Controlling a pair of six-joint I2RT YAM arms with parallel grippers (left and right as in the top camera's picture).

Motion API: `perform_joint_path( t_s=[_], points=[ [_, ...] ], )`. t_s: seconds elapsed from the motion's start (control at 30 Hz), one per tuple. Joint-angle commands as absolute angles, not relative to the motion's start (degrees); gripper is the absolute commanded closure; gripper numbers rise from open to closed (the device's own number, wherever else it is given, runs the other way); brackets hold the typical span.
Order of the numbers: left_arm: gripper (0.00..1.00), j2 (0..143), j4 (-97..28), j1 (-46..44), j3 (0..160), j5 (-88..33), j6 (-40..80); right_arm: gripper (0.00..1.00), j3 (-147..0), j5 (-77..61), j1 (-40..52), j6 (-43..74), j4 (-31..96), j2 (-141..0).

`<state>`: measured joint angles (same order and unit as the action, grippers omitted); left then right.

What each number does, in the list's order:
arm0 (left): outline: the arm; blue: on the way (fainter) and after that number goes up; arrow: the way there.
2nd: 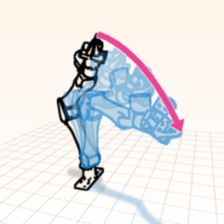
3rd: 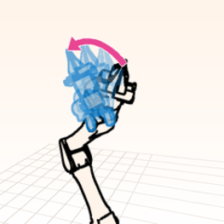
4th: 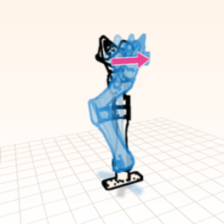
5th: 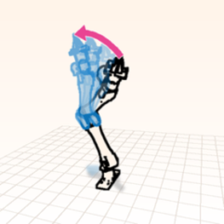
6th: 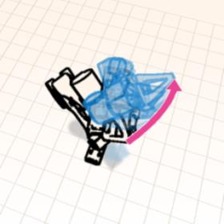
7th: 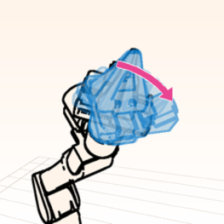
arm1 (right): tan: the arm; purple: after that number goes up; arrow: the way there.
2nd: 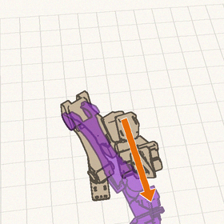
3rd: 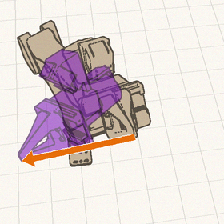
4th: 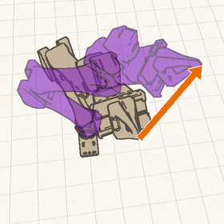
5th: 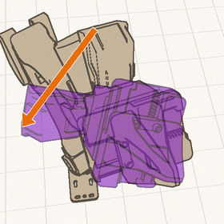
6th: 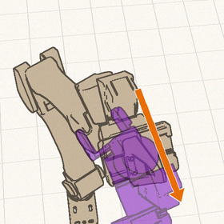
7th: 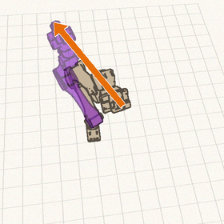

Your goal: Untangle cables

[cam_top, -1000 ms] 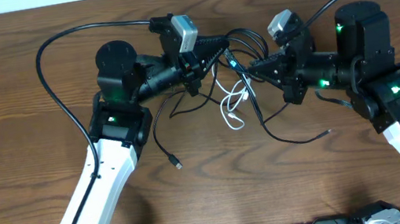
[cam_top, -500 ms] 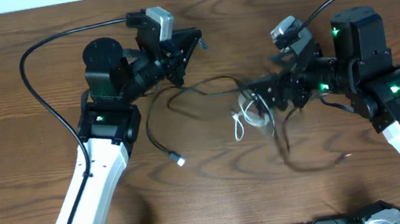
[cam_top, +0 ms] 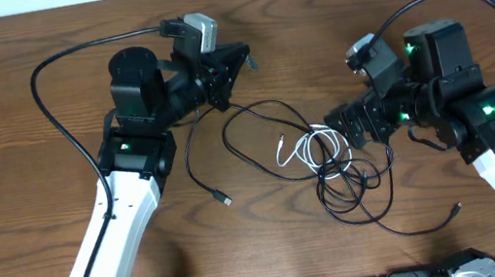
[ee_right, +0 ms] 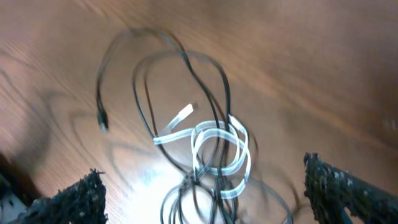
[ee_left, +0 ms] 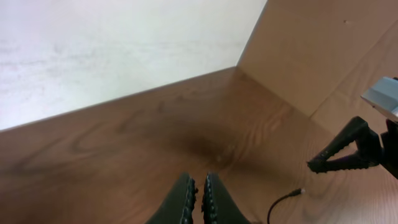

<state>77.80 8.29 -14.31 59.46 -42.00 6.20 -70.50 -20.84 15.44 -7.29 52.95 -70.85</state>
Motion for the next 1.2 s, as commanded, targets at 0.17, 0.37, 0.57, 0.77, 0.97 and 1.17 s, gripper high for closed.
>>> perform_joint_path(
  t_s=[0.17, 0.37, 0.57, 0.77, 0.97, 1.17],
  points=[
    [0.93, 77.2, -8.6, -14.3, 60.2, -41.0, 2.5, 0.07, -70.1, -13.8, 15.2, -2.5, 64.7, -70.5],
    [0.92, 77.2, -21.8, -14.3, 60.2, -28.9, -1.7, 0.07, -66.0, -19.9, 16.9, -11.1, 67.5, -70.5],
    [0.78, 77.2, -25.3, -14.3, 59.7, -21.0, -1.9, 0.09, -55.7, -28.4, 19.0, -10.7, 60.0, -70.5],
    [0.62, 78.1, -25.3, -14.3, 59.5, -20.2, -1.9, 0.07, -46.9, -31.9, 23.4, -5.5, 49.4, -70.5],
    [0.48, 81.1, -25.2, -14.3, 59.5, -20.3, -1.9, 0.06, -42.8, -32.1, 30.4, -1.0, 42.0, -70.8],
    [0.48, 83.3, -25.2, -14.3, 59.5, -20.3, -1.9, 0.10, -42.5, -21.6, 35.6, 5.4, 37.6, -74.8]
  ],
)
